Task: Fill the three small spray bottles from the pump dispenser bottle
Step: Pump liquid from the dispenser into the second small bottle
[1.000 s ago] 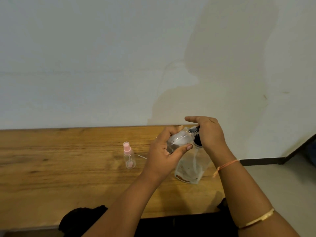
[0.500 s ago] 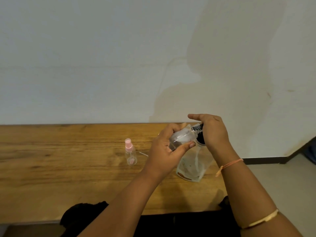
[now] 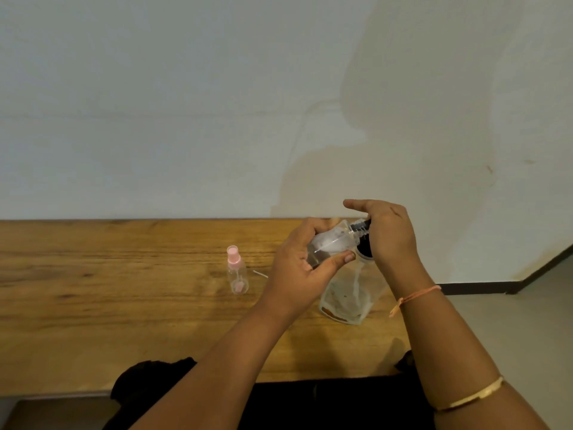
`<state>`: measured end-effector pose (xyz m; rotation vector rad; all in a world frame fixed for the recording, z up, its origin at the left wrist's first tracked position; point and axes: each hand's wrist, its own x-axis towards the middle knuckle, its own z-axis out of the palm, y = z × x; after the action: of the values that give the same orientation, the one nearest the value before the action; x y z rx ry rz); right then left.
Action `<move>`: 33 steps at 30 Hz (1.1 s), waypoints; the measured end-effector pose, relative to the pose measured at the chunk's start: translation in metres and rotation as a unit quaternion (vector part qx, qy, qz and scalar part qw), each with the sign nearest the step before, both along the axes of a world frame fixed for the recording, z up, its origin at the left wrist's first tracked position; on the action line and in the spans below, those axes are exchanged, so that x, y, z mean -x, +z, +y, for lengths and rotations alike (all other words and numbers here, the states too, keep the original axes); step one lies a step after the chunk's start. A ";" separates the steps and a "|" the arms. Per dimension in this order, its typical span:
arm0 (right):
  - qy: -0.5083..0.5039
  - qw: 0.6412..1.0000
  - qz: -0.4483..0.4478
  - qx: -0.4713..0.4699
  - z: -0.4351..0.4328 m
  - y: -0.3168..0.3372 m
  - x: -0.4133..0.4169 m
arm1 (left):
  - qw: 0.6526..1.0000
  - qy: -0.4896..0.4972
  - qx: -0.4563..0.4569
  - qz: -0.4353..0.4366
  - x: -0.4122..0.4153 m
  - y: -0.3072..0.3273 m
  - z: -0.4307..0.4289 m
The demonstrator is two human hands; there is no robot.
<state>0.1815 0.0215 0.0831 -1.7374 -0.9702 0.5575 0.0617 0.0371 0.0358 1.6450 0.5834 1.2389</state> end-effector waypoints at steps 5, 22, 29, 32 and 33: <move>-0.004 1.000 -0.018 0.004 -0.002 -0.005 0.003 | 1.000 0.015 -0.006 0.010 0.002 -0.002 -0.003; 0.020 0.985 -0.138 0.099 0.007 -0.010 -0.010 | 1.000 0.009 0.022 0.013 0.001 -0.003 -0.002; 0.029 0.999 -0.003 0.037 0.004 0.008 -0.008 | 1.000 0.002 0.012 -0.004 0.001 0.002 -0.001; 0.037 0.998 -0.038 0.044 0.004 0.003 -0.009 | 1.000 0.002 0.015 -0.001 0.001 0.000 0.001; 0.033 0.998 -0.034 0.046 0.003 0.001 -0.008 | 1.000 0.001 0.016 0.006 0.001 -0.001 0.002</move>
<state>0.1897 0.0246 0.0843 -1.8224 -1.0675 0.5970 0.0609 0.0388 0.0353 1.6256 0.6091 1.2153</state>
